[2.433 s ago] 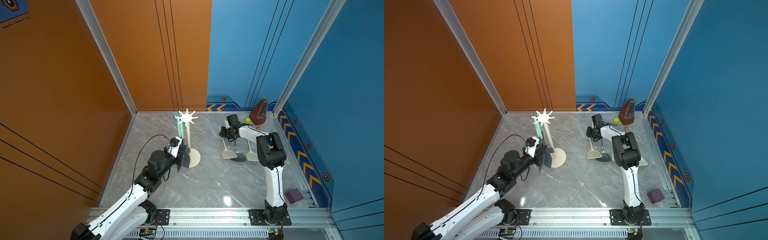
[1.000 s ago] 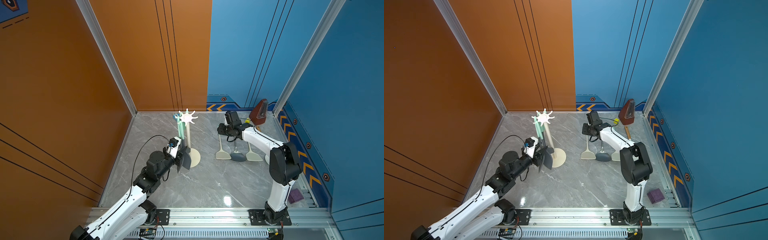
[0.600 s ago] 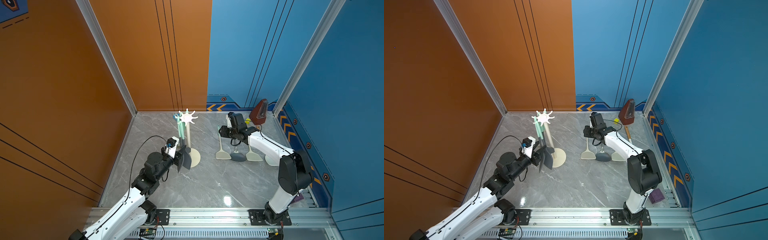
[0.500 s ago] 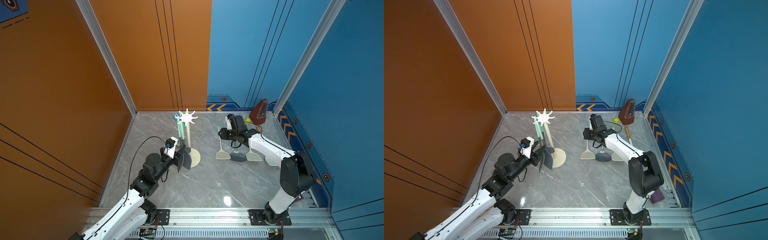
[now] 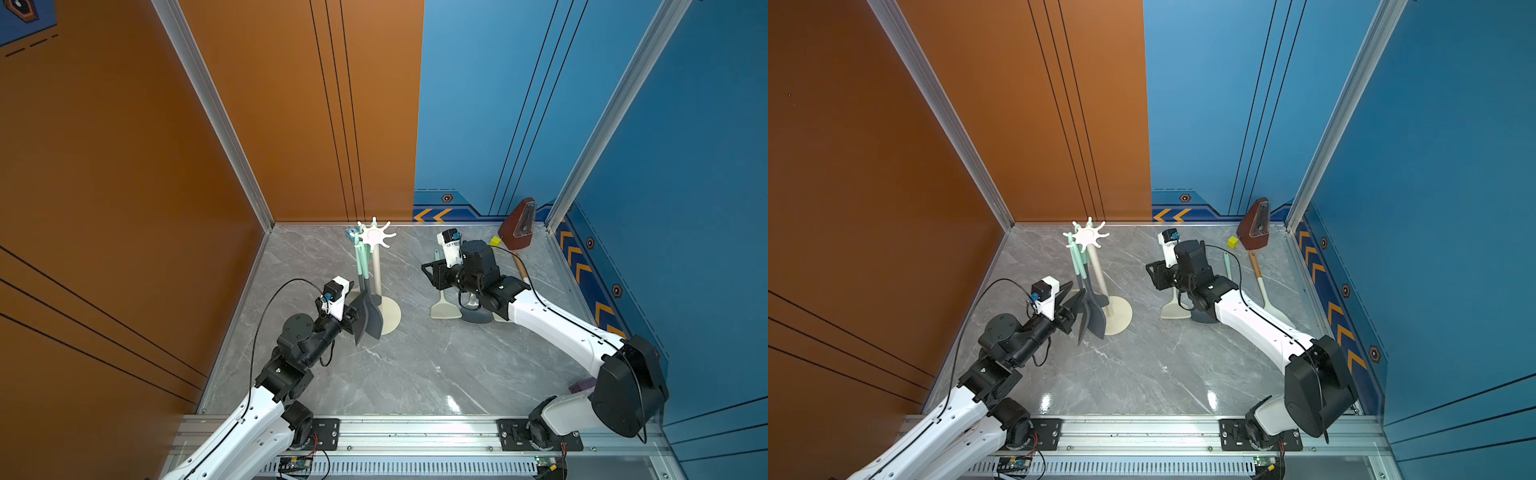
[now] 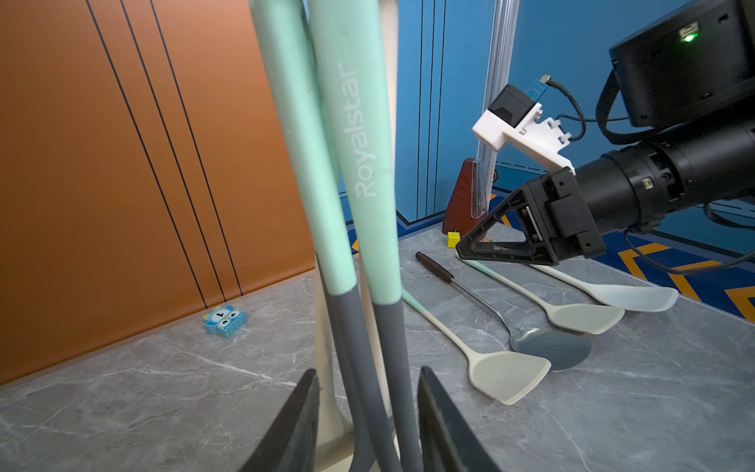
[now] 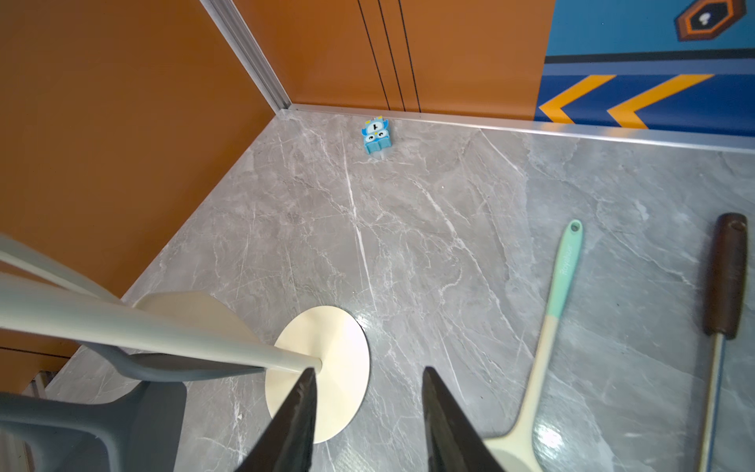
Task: Take the spatula off the kitchen utensil rack
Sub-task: Take off the spatula from the rack.
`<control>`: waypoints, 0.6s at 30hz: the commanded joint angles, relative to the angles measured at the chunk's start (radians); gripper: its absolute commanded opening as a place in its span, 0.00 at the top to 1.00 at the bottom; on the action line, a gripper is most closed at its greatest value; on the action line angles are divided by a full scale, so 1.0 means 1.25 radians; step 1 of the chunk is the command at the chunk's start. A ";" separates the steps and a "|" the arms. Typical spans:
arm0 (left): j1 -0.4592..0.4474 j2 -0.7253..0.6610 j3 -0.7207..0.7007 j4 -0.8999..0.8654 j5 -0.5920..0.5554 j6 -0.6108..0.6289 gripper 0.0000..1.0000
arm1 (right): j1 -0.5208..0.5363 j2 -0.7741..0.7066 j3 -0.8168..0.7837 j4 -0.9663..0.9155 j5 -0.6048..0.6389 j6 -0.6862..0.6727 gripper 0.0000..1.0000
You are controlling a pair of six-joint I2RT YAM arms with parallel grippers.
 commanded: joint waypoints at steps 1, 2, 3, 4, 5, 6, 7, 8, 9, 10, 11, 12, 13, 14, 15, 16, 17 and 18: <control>-0.006 0.018 0.003 0.030 -0.014 0.009 0.59 | 0.025 -0.024 -0.028 0.063 -0.049 -0.031 0.57; -0.006 0.032 0.006 0.038 -0.016 0.012 0.59 | 0.035 -0.024 -0.029 0.070 -0.061 -0.035 0.57; -0.006 0.044 0.006 0.049 -0.015 0.016 0.60 | 0.042 -0.025 -0.029 0.073 -0.069 -0.040 0.57; -0.006 0.060 0.006 0.061 -0.012 0.019 0.62 | 0.050 -0.024 -0.028 0.076 -0.072 -0.045 0.57; -0.005 0.075 0.010 0.068 -0.011 0.024 0.64 | 0.059 -0.023 -0.028 0.080 -0.073 -0.050 0.57; -0.005 0.088 0.015 0.070 -0.011 0.029 0.66 | 0.063 -0.021 -0.028 0.083 -0.075 -0.051 0.57; -0.006 0.101 0.020 0.070 -0.014 0.035 0.67 | 0.068 -0.018 -0.026 0.084 -0.076 -0.052 0.57; -0.006 0.109 0.025 0.070 -0.016 0.040 0.68 | 0.069 -0.016 -0.025 0.084 -0.079 -0.053 0.57; -0.006 0.116 0.028 0.070 -0.019 0.046 0.70 | 0.071 -0.015 -0.023 0.085 -0.082 -0.053 0.57; -0.006 0.119 0.030 0.069 -0.021 0.049 0.74 | 0.074 -0.014 -0.023 0.086 -0.086 -0.053 0.57; -0.005 0.118 0.031 0.069 -0.024 0.050 0.77 | 0.075 -0.014 -0.021 0.086 -0.088 -0.053 0.57; -0.005 0.116 0.030 0.069 -0.027 0.050 0.80 | 0.077 -0.013 -0.018 0.084 -0.091 -0.054 0.57; -0.004 0.112 0.028 0.070 -0.030 0.050 0.81 | 0.078 -0.011 -0.017 0.083 -0.095 -0.056 0.57; -0.004 0.107 0.026 0.070 -0.030 0.049 0.81 | 0.080 -0.010 -0.015 0.082 -0.098 -0.057 0.57; -0.004 0.103 0.024 0.070 -0.032 0.048 0.81 | 0.083 -0.008 -0.013 0.083 -0.101 -0.057 0.57; -0.004 0.099 0.021 0.069 -0.034 0.046 0.82 | 0.086 -0.007 -0.011 0.083 -0.103 -0.059 0.57; -0.004 0.095 0.020 0.070 -0.034 0.045 0.85 | 0.088 -0.007 -0.009 0.086 -0.106 -0.059 0.57; -0.004 0.094 0.018 0.070 -0.035 0.044 0.85 | 0.088 -0.008 -0.009 0.090 -0.108 -0.060 0.57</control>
